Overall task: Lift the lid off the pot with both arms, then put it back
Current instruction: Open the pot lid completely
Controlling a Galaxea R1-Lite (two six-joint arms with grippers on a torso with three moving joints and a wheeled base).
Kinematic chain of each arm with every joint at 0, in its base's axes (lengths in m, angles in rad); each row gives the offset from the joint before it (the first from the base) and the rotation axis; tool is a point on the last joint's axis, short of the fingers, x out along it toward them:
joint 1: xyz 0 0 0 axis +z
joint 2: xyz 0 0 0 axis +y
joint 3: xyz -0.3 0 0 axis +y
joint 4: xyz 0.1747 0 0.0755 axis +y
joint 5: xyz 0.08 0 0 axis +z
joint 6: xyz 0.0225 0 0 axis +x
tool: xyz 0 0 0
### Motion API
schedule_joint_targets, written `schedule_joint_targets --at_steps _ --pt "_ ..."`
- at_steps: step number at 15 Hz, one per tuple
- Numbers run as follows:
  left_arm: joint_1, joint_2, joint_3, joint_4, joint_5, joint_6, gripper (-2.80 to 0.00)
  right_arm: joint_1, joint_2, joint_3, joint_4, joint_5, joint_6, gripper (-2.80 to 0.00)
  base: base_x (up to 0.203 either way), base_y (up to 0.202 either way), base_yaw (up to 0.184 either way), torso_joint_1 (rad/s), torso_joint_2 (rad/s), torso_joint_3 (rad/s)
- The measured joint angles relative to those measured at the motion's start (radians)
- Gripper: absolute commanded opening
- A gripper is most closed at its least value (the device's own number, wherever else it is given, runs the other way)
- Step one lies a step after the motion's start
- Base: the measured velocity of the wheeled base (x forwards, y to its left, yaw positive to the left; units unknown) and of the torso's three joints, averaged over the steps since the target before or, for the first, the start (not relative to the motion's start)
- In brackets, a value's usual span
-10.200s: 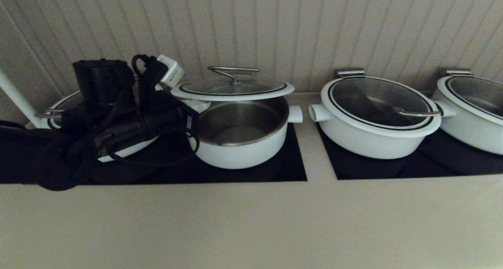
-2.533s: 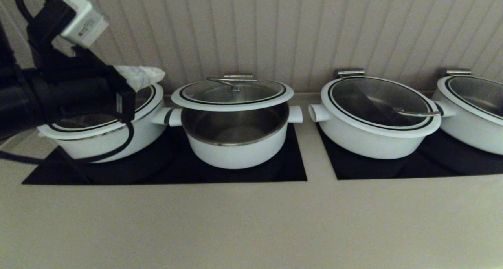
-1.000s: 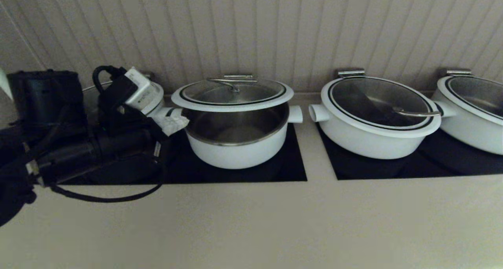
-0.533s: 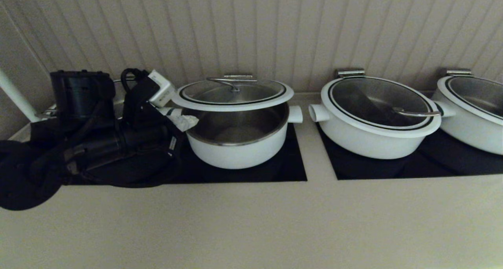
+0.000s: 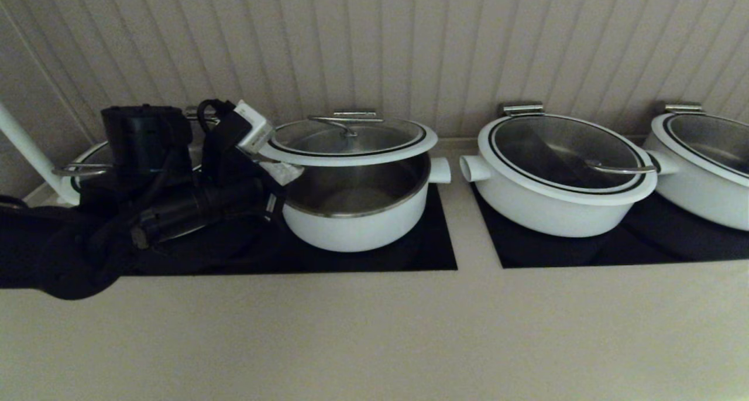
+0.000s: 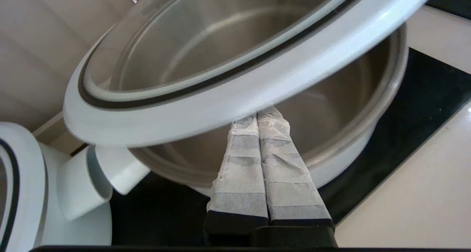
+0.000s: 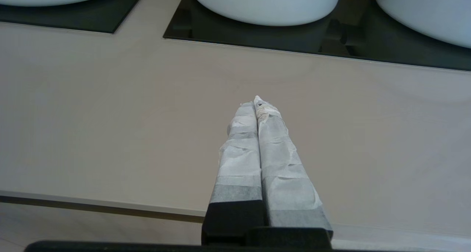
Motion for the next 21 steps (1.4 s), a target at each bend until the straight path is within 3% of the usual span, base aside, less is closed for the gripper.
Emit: schedule_joint_targets --at_steps 18,21 --pt "0.0 0.089 -0.171 -0.004 0.02 0.008 -2.8 0.0 0.0 0.0 0.0 0.0 0.0 -2.8 0.0 0.0 0.0 0.0 0.0 0.0" --pt "0.0 0.102 -0.205 -0.061 0.025 0.009 -2.8 0.0 0.0 0.0 0.0 0.0 0.0 -2.8 0.0 0.0 0.0 0.0 0.0 0.0"
